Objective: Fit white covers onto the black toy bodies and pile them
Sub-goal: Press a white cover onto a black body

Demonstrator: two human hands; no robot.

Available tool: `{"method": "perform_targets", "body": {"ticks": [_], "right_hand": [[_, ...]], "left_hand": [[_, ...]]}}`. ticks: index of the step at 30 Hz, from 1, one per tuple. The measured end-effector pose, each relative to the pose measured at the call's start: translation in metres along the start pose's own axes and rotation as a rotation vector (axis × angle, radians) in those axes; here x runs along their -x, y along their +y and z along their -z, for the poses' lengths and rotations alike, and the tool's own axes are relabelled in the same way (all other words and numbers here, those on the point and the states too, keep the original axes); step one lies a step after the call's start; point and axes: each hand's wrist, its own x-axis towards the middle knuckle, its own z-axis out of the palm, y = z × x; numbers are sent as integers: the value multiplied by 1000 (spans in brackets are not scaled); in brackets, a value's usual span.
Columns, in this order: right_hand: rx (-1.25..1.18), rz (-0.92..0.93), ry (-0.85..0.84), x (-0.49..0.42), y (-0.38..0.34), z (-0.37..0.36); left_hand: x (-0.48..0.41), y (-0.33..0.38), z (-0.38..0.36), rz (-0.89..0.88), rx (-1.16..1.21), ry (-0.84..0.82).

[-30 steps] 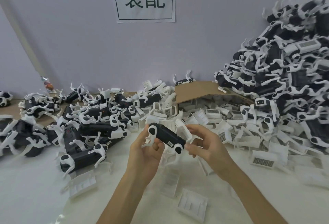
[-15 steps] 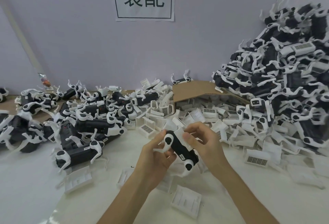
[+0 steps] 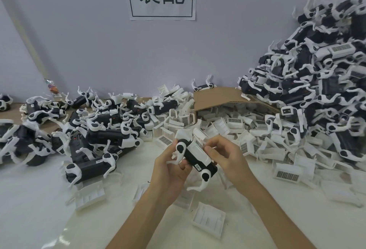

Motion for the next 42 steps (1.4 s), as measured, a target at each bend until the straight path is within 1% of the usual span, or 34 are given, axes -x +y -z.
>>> {"method": "perform_targets", "body": {"ticks": [5, 10, 13, 15, 16, 18, 20, 22, 23, 24, 26, 29, 31, 33, 35, 38, 42], "right_hand": [[-93, -65, -3, -1, 0, 1], [-187, -207, -101, 1, -2, 0], [-256, -262, -208, 3, 0, 0], [-324, -284, -248, 4, -1, 0], [-346, -293, -257, 5, -2, -1], [-388, -313, -237, 4, -2, -1], [-422, -305, -185, 3, -3, 0], [-464, -270, -129, 1, -2, 1], [-496, -254, -104, 1, -2, 2], [-513, -237, -80, 0, -2, 2], [-496, -205, -38, 0, -3, 3], [-410, -177, -1, 1, -5, 1], [-333, -159, 17, 2, -5, -2], [-298, -148, 25, 3, -3, -6], [-307, -141, 23, 4, -3, -8], [-308, -139, 13, 5, -6, -8], [-190, -60, 51, 6, -6, -9]], "left_hand": [[1, -1, -1, 17, 32, 18], [1, 0, 0, 19, 69, -22], [3, 4, 0, 25, -3, -90], [4, 5, 0, 33, -110, -145], [4, 6, 0, 35, -167, -144], [1, 5, 1, 35, -286, -70], [-3, 2, 0, 23, -397, 73], [-6, 0, -1, 0, -429, 172], [-5, -1, -1, -3, -434, 178], [-5, -1, -2, -5, -444, 155], [-3, -2, -4, -43, -524, 59], [-1, -7, -7, -214, -740, -110], [0, -14, -7, -330, -847, -178], [2, -19, -6, -403, -920, -188], [1, -19, -5, -419, -928, -181], [1, -17, -4, -444, -913, -217], [2, -17, -3, -479, -936, -218]]}}
